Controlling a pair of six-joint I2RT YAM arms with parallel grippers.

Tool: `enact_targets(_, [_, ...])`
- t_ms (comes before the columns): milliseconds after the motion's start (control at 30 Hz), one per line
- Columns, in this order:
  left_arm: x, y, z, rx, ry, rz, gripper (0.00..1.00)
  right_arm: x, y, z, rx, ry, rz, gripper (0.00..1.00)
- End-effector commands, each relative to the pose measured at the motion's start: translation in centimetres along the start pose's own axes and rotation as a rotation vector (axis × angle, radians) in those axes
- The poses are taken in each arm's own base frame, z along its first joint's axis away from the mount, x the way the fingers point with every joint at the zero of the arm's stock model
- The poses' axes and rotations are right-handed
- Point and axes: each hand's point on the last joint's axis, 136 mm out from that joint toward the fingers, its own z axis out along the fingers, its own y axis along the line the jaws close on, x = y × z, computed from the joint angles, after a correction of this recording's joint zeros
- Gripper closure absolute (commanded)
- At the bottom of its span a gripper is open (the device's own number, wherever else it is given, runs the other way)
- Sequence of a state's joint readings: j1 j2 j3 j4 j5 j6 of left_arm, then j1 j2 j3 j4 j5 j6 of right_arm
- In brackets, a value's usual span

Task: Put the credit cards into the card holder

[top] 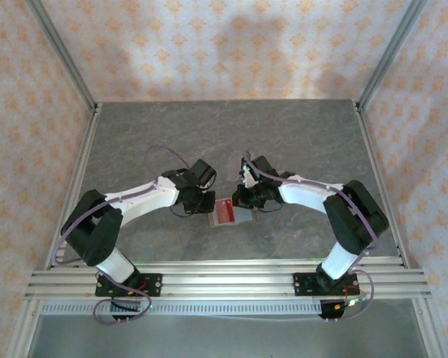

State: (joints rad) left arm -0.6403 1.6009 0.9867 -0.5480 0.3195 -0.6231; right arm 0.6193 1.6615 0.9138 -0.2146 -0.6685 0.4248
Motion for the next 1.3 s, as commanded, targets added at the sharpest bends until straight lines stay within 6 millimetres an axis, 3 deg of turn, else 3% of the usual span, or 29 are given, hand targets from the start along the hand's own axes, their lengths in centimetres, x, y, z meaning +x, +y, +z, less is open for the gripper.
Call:
enact_targets(0, [-0.5, -0.2, 0.7, 0.002, 0.013, 0.01, 0.96, 0.1, -1.4, 0.2, 0.084, 0.007, 0.003, 1.0])
enact_targets(233, [-0.4, 0.3, 2.4, -0.02, 0.037, 0.003, 1.0, -0.1, -1.7, 1.0, 0.106, 0.017, 0.002, 1.0])
enact_targets(700, [0.7, 1.8, 3.7, -0.057, 0.057, -0.003, 1.0, 0.2, -0.5, 2.8, 0.067, 0.046, 0.005, 1.0])
enact_targets(1067, [1.0, 2.0, 3.9, -0.052, 0.057, -0.01, 1.0, 0.1, 1.8, 3.8, -0.058, 0.036, 0.043, 1.0])
enact_targets(1167, [1.0, 2.1, 3.9, -0.054, 0.056, -0.012, 1.0, 0.1, 2.2, 3.4, -0.073, 0.029, 0.044, 1.0])
enact_targets(1267, [1.2, 2.2, 4.0, -0.057, 0.057, -0.013, 1.0, -0.6, 1.5, 1.6, 0.017, -0.029, 0.009, 1.0])
